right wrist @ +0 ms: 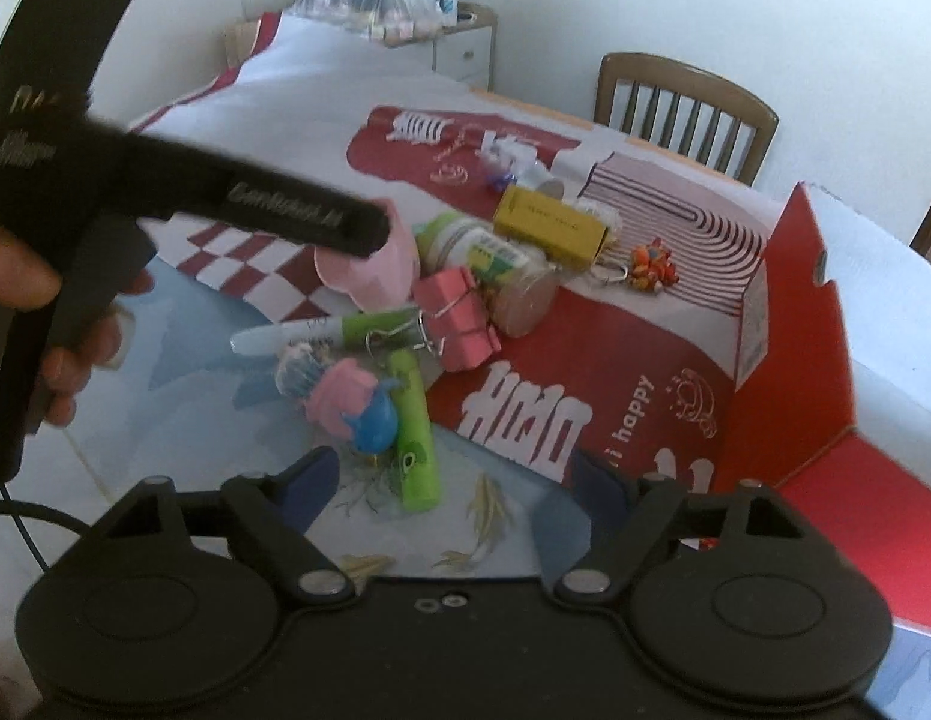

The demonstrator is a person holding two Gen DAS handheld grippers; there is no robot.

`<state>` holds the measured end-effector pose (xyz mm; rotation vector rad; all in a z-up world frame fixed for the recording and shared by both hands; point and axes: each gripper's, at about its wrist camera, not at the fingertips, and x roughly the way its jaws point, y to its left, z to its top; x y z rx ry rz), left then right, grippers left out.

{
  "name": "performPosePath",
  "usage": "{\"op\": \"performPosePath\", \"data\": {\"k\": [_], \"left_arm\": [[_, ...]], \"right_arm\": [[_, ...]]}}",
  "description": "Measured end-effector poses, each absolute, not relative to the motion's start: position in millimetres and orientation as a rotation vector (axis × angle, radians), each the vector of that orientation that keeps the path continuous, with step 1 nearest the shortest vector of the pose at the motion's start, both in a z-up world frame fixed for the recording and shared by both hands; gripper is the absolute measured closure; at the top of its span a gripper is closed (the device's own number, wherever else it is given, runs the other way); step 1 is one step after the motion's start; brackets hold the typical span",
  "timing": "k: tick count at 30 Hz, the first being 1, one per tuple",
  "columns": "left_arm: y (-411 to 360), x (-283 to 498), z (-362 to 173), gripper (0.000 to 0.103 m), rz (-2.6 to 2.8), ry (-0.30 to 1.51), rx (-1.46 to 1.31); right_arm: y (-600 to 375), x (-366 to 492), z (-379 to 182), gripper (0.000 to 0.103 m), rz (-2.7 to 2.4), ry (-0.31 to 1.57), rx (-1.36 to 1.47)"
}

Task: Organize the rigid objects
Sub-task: 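Grasp the pink heart-shaped dish with the left tool while the right tool grasps the green stick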

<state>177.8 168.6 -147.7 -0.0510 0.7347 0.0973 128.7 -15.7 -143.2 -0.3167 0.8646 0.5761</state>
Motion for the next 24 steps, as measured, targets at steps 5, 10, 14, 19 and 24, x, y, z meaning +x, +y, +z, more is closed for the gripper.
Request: {"op": "performPosePath", "data": {"k": [5,10,14,19,24], "left_arm": [[160.1,186.2,-158.8,0.0,0.087,0.75,-0.013],[160.8,196.0,-167.8,0.0,0.107,0.766,-0.002],[159.6,200.8,-175.1,0.0,0.105,0.779,0.016],[161.4,202.3,-179.1,0.001,0.106,0.783,0.014],[163.8,202.4,-182.1,0.01,0.076,0.786,-0.002]], "right_arm": [[-11.9,131.6,-152.4,0.025,0.582,0.892,-0.334],[-6.8,135.1,-158.2,0.029,0.594,0.906,-0.352],[-2.5,139.4,-163.8,0.041,0.6,0.912,-0.371],[3.4,142.7,-168.7,0.05,0.618,0.912,-0.391],[8.8,143.1,-168.2,0.064,0.649,0.906,-0.398]]}}
